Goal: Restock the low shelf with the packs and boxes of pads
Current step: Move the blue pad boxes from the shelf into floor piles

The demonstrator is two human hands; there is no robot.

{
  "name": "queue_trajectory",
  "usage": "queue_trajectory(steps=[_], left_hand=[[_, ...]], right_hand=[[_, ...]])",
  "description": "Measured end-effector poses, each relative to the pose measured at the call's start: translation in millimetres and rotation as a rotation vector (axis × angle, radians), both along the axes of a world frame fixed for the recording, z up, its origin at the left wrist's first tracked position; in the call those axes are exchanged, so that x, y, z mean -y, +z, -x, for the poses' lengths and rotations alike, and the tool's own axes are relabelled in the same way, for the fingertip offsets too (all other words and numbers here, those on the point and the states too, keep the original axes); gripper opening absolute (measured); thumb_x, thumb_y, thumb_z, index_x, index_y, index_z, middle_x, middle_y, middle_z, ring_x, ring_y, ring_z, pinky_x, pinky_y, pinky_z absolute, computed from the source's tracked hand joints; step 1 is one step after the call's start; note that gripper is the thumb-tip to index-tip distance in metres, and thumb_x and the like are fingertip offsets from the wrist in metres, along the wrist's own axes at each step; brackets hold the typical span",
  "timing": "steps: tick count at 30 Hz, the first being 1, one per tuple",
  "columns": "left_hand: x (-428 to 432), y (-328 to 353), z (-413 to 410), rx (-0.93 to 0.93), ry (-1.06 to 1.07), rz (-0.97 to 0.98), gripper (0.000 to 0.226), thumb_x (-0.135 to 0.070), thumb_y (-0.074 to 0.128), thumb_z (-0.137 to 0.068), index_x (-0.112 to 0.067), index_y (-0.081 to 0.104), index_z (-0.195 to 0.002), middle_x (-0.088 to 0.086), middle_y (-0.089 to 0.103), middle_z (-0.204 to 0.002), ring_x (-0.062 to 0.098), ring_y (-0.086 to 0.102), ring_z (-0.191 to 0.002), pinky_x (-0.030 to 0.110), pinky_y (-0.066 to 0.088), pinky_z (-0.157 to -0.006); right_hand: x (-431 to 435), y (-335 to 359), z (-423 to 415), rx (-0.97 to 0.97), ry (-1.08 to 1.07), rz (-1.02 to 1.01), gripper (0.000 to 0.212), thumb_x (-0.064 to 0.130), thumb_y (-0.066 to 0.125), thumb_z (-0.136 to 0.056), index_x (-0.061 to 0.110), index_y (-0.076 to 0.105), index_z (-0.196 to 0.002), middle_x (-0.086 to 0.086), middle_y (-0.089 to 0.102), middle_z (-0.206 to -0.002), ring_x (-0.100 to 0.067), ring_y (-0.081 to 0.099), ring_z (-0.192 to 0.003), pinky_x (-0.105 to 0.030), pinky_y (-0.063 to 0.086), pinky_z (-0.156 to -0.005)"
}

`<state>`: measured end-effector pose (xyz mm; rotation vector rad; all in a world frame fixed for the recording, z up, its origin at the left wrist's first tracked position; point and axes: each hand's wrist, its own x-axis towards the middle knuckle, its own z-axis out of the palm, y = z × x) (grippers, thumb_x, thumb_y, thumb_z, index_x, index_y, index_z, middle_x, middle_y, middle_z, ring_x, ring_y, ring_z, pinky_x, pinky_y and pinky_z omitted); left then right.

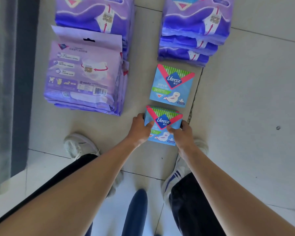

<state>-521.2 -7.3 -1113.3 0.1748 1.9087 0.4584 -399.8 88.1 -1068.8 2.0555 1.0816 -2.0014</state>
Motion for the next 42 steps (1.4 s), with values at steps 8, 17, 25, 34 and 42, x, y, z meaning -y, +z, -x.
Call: queue_trajectory(steps=[8,17,25,34,42], left_hand=[[-34,109,18,-0.114,-0.108,0.098,0.04,-0.024,0.046,-0.096,0.002,0.046,-0.127,0.022,0.05,-0.127,0.034,0.048,-0.119,0.035,0.038,-0.097],[-58,339,95,-0.189,-0.104,-0.023,0.03,-0.03,0.046,-0.094,-0.007,0.061,-0.106,0.011,0.065,-0.113,0.029,0.057,-0.109,0.036,0.046,-0.092],[-10,538,195,-0.371,0.095,0.06,0.033,-0.035,0.039,-0.097,-0.014,0.057,-0.114,0.01,0.062,-0.121,0.029,0.059,-0.11,0.03,0.045,-0.088],[162,644,259,-0.556,0.488,0.168,0.032,-0.036,0.04,-0.092,-0.013,0.06,-0.102,0.017,0.064,-0.112,0.037,0.06,-0.103,0.035,0.046,-0.081],[325,639,262,-0.565,0.769,0.339,0.032,-0.03,0.042,-0.092,-0.007,0.061,-0.105,0.017,0.063,-0.112,0.037,0.058,-0.103,0.036,0.047,-0.082]], right_hand=[[-14,69,12,0.319,0.279,-0.142,0.048,0.02,0.06,-0.089,0.003,0.047,-0.132,-0.012,0.055,-0.13,-0.026,0.053,-0.119,-0.029,0.039,-0.094],[-66,299,90,0.221,0.947,-0.331,0.034,0.025,0.052,-0.092,0.01,0.057,-0.123,-0.01,0.061,-0.127,-0.027,0.054,-0.119,-0.031,0.041,-0.098],[-75,497,242,0.112,1.762,-0.784,0.033,0.029,0.044,-0.093,0.012,0.056,-0.119,-0.01,0.058,-0.124,-0.027,0.053,-0.117,-0.032,0.045,-0.09],[50,621,369,-0.22,2.206,-1.175,0.038,0.028,0.044,-0.093,0.013,0.054,-0.127,-0.007,0.057,-0.13,-0.025,0.051,-0.122,-0.032,0.039,-0.1],[197,620,420,-0.465,2.218,-0.948,0.047,0.029,0.049,-0.092,0.016,0.046,-0.137,-0.003,0.051,-0.14,-0.024,0.046,-0.129,-0.035,0.04,-0.104]])
